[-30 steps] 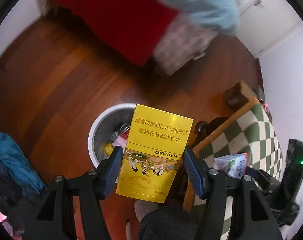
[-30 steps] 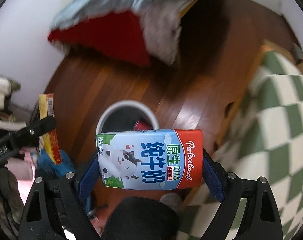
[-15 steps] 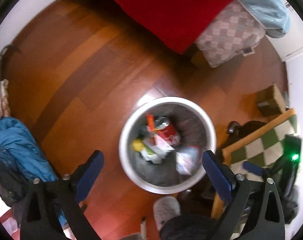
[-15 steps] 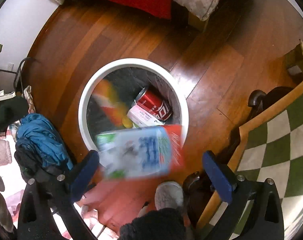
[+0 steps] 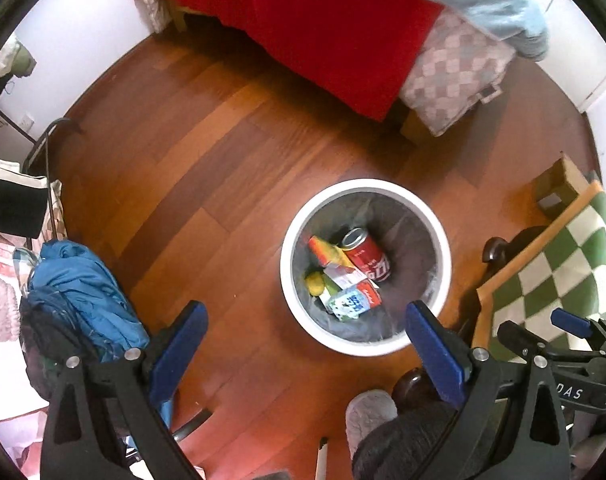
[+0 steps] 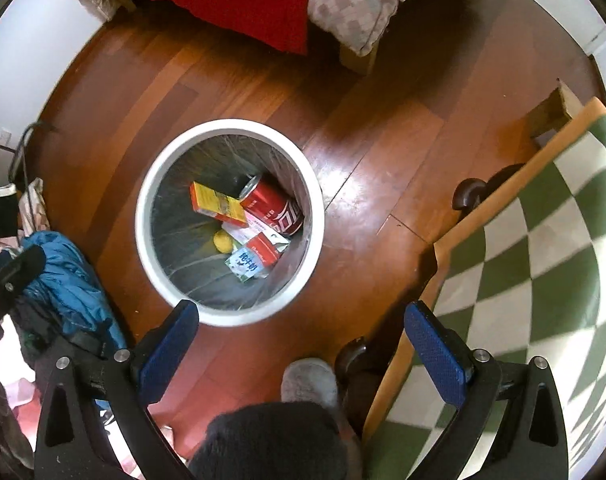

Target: Collect trash

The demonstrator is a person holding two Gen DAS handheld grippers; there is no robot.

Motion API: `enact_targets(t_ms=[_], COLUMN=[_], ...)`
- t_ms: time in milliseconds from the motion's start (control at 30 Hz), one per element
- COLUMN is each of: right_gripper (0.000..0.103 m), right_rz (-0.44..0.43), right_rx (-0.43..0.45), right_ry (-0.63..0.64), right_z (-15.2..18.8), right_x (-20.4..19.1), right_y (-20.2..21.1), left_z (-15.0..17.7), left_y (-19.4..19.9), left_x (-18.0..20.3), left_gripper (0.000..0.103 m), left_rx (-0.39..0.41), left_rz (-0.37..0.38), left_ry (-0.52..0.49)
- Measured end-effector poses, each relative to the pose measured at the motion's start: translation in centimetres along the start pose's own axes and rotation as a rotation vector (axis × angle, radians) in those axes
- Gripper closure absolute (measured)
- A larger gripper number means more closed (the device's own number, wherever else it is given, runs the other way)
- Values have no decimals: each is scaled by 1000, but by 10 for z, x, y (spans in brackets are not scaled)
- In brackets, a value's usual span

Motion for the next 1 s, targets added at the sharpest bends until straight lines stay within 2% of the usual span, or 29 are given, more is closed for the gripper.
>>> enact_targets(t_ms=[667,1000], right_gripper=[0,0], right_rz=[-200,-306], right_rx=[309,389], right_ry=[33,91], right_z=[119,170], right_x=[7,5], right_y=[230,318], left_z=[72,92], left_y=[200,274], left_x=[15,25], left_gripper=[3,3], left_rx=[242,324], left_rz=[115,211], left_ry=[-50,-73])
Point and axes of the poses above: each gripper's, at about its wrist camera, not at the fingertips, and y roughly against the way its jaws point, x to its right, z to its underside, the point moved 5 cm from there along -y, roughly the way its jaws point, and after that the axes turned 1 degree about z, right-handed, at the moved point
